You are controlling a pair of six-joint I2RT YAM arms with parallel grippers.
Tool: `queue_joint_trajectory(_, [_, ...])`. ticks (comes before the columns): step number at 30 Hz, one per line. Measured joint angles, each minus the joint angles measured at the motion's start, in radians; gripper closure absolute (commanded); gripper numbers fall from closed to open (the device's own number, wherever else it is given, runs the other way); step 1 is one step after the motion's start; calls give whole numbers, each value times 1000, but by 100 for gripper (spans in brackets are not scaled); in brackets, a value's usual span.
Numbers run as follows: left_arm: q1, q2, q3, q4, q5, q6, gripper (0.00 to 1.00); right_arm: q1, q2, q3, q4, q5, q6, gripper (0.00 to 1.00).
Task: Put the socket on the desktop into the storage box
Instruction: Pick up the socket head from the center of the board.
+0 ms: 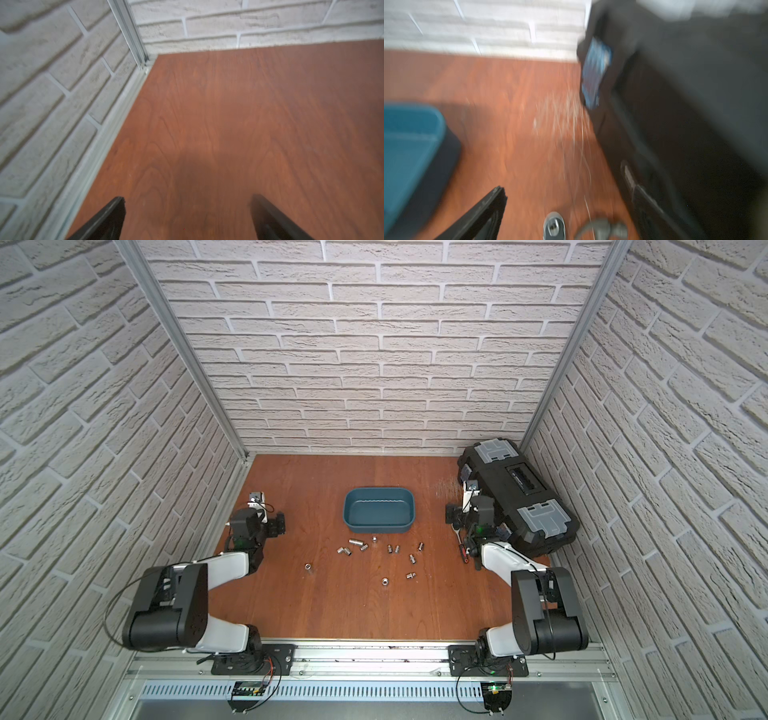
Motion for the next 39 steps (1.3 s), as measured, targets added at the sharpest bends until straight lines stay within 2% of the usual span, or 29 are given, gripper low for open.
queue_joint_trajectory(8, [-4,-228,194,-372,-27,-183,2,-1,-150,48,-213,-121,106,1])
queue_joint_trajectory(11, [-3,-288,277,-523,6,-278,2,-1,-201,75,-306,-168,149,1])
queue_joint_trajectory(13, [4,-334,309,-595,38,-357,2,0,-245,113,-385,-172,209,1])
queue_joint_trajectory(16, [16,-401,315,-665,103,-473,2,-2,-296,221,-579,-104,389,1])
queue_joint_trajectory(18, [20,-424,319,-705,172,-529,2,-17,-317,278,-673,-106,492,14])
queue_joint_trajectory(20, [15,-417,343,-763,223,-565,2,-27,-313,314,-744,-148,535,15])
queue_joint_trajectory(22, [-15,-399,380,-827,261,-579,2,-31,-291,346,-819,-185,554,16])
queue_joint_trajectory(27, [-151,-389,438,-942,316,-592,2,-27,-225,428,-1035,-224,542,34])
queue_joint_trajectory(33, [-322,-372,444,-1043,320,-602,2,-7,-223,444,-1210,-190,504,34])
queue_joint_trajectory(39, [-508,-334,444,-1094,285,-622,3,48,-225,444,-1300,-124,474,36])
